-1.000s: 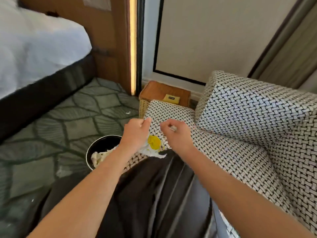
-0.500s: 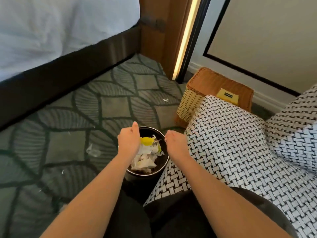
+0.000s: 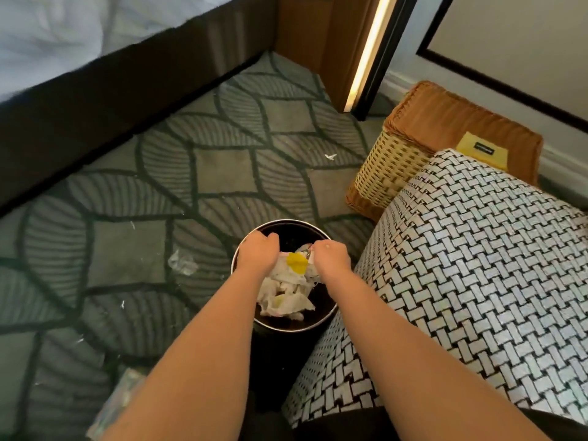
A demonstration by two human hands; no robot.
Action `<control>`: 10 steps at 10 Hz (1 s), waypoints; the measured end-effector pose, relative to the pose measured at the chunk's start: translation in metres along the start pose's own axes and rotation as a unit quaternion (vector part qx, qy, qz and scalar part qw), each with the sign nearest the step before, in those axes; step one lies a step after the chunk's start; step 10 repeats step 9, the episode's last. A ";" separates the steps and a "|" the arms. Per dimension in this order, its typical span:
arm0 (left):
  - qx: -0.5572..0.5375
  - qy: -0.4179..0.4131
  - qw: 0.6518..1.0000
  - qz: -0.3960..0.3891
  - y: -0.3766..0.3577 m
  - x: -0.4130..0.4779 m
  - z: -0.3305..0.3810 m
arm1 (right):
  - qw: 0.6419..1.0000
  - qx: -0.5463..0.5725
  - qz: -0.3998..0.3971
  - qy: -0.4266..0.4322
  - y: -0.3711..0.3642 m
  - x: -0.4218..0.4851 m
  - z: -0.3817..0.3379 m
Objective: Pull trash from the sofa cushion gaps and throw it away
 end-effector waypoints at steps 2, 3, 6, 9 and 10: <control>-0.043 0.073 0.990 -0.111 -0.023 0.014 -0.016 | 0.997 0.027 -0.058 -0.037 -0.025 0.002 0.008; -0.029 0.060 0.984 -0.164 -0.029 0.006 -0.016 | 0.993 0.049 -0.088 -0.059 -0.031 -0.001 0.010; 0.129 -0.042 0.980 -0.146 -0.020 -0.021 -0.019 | 0.996 0.043 -0.066 -0.040 -0.005 -0.017 0.002; 0.061 -0.154 0.980 -0.114 0.002 -0.104 0.007 | 0.989 0.055 -0.126 0.052 0.051 -0.084 -0.038; 0.061 -0.154 0.980 -0.114 0.002 -0.104 0.007 | 0.989 0.055 -0.126 0.052 0.051 -0.084 -0.038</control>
Point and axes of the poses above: each hand's wrist, its own x-axis towards the middle knuckle, its own y-axis out of the back of the hand, z = x × y, the point moved 8 cm from there along x, towards the middle knuckle, and after that the axes turned 12 degrees about y, right-handed, at the moved point
